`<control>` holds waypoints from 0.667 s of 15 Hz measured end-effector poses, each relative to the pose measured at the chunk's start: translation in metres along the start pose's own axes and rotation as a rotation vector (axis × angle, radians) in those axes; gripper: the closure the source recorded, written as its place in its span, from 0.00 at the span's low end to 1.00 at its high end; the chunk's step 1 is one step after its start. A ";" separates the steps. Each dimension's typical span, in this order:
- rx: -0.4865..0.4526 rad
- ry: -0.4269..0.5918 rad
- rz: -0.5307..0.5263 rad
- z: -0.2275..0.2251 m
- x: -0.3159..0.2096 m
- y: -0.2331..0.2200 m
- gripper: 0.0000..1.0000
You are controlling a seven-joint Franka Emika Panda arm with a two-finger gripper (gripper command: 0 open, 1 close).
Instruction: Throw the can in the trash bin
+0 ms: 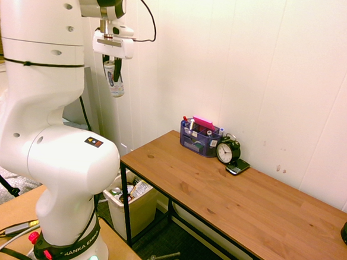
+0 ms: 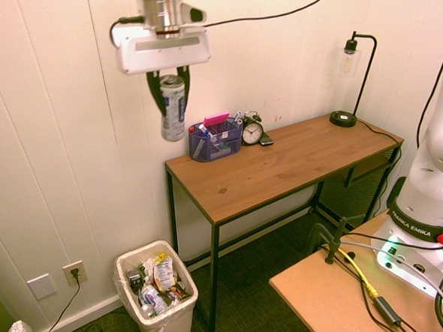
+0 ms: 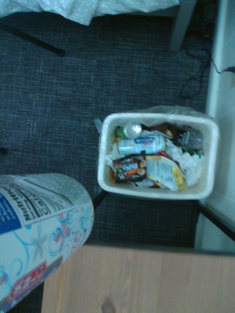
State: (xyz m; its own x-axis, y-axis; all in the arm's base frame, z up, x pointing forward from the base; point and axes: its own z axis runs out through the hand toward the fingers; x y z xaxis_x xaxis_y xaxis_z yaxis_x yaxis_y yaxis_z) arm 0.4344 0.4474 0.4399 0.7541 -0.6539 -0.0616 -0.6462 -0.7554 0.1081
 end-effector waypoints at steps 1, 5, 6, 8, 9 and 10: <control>-0.026 -0.012 -0.003 0.019 -0.007 -0.019 1.00; -0.126 -0.042 0.010 0.122 -0.006 -0.084 1.00; -0.148 -0.049 0.020 0.149 -0.001 -0.096 1.00; -0.180 -0.053 0.047 0.181 0.014 -0.114 0.00; -0.191 -0.058 0.059 0.182 0.020 -0.120 0.00; -0.198 -0.062 0.068 0.178 0.026 -0.125 0.00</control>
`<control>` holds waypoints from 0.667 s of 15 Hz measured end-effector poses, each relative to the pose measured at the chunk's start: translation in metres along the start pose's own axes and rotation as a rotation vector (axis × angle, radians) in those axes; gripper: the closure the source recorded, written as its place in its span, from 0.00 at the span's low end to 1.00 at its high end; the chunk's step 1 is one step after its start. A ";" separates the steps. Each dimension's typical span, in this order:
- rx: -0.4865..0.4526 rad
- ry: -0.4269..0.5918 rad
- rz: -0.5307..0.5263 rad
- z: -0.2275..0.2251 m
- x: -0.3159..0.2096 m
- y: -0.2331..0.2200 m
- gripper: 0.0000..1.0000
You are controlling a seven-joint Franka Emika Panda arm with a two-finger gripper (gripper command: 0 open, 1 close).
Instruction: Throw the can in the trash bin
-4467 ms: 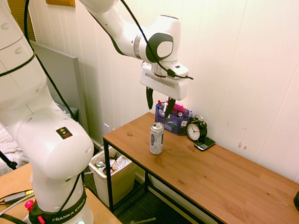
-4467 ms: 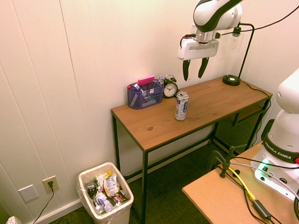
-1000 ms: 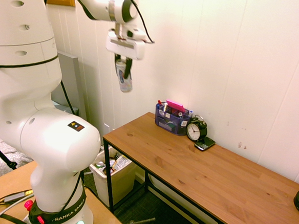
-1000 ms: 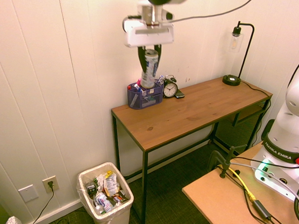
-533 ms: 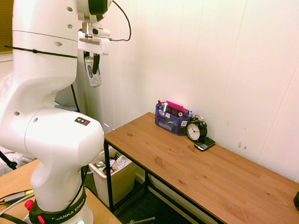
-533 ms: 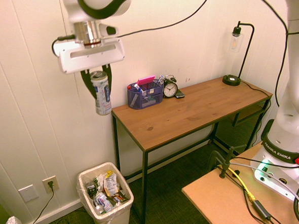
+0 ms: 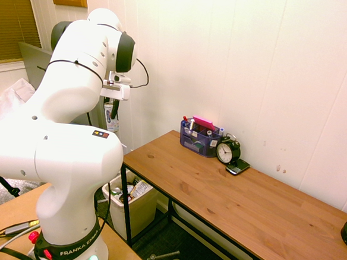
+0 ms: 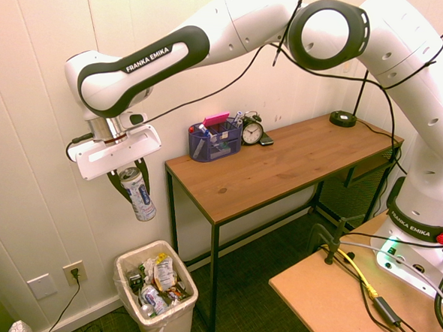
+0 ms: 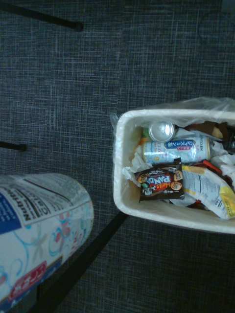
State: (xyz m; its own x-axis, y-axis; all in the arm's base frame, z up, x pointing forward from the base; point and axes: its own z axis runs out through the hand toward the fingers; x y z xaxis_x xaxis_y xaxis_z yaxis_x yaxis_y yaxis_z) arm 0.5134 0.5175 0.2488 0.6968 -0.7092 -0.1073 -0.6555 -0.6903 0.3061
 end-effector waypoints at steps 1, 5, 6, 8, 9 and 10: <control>-0.008 0.000 0.013 -0.006 0.005 -0.003 0.00; -0.043 0.005 0.066 0.006 0.026 -0.022 0.00; -0.044 0.001 0.072 0.008 0.030 -0.026 0.00; -0.039 -0.006 0.081 0.003 0.036 -0.031 0.00; -0.030 -0.007 0.086 -0.002 0.039 -0.032 0.00; -0.021 -0.007 0.092 -0.007 0.043 -0.032 0.00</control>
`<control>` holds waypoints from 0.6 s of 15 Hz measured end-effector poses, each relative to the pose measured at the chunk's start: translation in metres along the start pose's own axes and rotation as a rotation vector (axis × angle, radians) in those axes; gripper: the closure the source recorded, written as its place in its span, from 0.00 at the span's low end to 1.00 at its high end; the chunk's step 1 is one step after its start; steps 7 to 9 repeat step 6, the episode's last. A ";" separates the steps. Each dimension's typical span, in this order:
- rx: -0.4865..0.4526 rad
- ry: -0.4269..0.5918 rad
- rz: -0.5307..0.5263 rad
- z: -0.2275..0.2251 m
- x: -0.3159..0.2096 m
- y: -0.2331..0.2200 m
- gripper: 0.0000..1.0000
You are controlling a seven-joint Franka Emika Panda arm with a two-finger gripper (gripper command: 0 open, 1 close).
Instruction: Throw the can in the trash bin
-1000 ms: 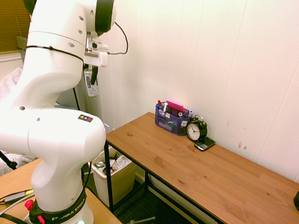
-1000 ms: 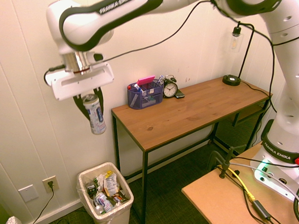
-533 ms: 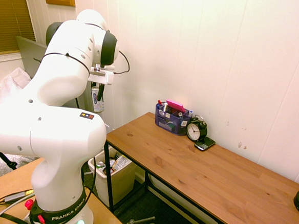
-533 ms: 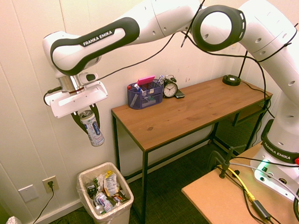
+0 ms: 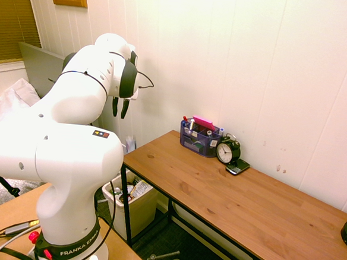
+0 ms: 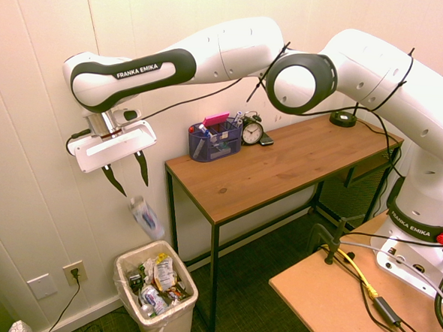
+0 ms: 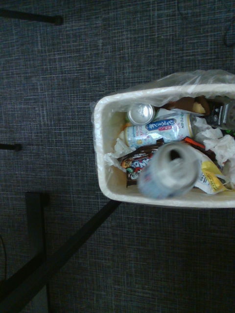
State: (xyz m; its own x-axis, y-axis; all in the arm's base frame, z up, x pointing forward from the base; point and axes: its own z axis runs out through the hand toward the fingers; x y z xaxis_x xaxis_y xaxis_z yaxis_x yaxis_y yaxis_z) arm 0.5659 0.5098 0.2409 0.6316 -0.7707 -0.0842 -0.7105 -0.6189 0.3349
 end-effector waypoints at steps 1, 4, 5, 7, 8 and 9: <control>0.015 -0.003 0.008 -0.006 0.006 0.000 0.00; 0.079 -0.061 0.062 -0.022 0.059 -0.002 0.00; 0.097 -0.095 0.086 -0.020 0.092 -0.001 0.00; 0.107 -0.132 0.103 -0.013 0.124 0.002 0.00; 0.107 -0.132 0.103 -0.013 0.124 0.002 0.00; 0.107 -0.132 0.103 -0.013 0.124 0.002 0.00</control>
